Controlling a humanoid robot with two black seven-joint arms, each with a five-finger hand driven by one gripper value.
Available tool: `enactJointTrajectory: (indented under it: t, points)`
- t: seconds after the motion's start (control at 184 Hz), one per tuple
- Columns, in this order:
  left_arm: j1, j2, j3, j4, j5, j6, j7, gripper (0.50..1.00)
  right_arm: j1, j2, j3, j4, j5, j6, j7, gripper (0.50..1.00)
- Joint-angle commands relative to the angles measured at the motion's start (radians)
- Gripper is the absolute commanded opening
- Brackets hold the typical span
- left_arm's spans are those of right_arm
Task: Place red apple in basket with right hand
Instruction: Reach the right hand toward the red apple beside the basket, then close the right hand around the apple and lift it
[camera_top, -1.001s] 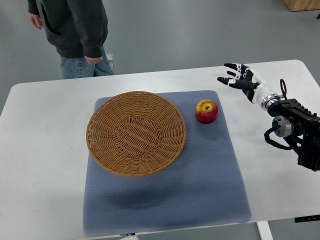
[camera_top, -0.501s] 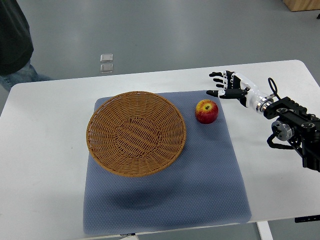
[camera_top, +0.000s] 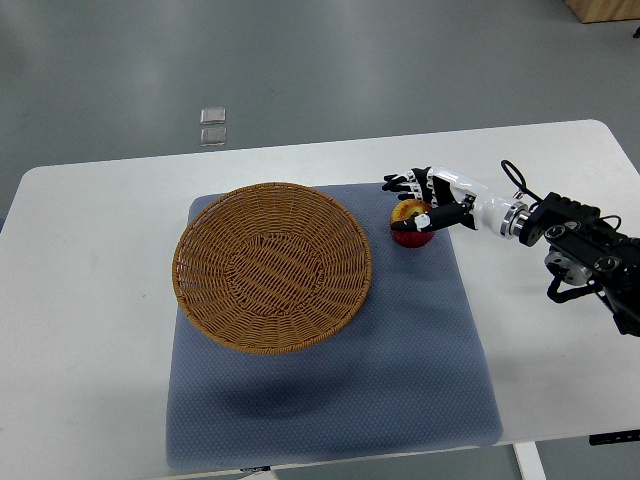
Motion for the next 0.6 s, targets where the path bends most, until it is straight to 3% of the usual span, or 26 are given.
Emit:
enactJointTrajectory:
  t: [0.0, 0.136, 0.294, 0.593]
  points:
    - [0.000, 0.000, 0.000, -0.002, 0.000, 0.000, 0.000, 1.000, -0.001, -0.006, -0.015, 0.003, -0.027, -0.003, 0.007, 0.917]
    - [0.000, 0.000, 0.000, 0.000, 0.000, 0.000, 0.000, 1.000, -0.001, -0.006, -0.020, 0.002, -0.049, -0.025, 0.009, 0.917]
    - [0.001, 0.000, 0.000, 0.000, 0.000, 0.000, 0.000, 1.000, -0.001, -0.004, -0.020, 0.002, -0.115, -0.118, 0.026, 0.917]
    - [0.000, 0.000, 0.000, 0.000, 0.000, 0.000, 0.000, 1.000, -0.001, -0.007, -0.032, 0.002, -0.205, -0.137, 0.052, 0.917]
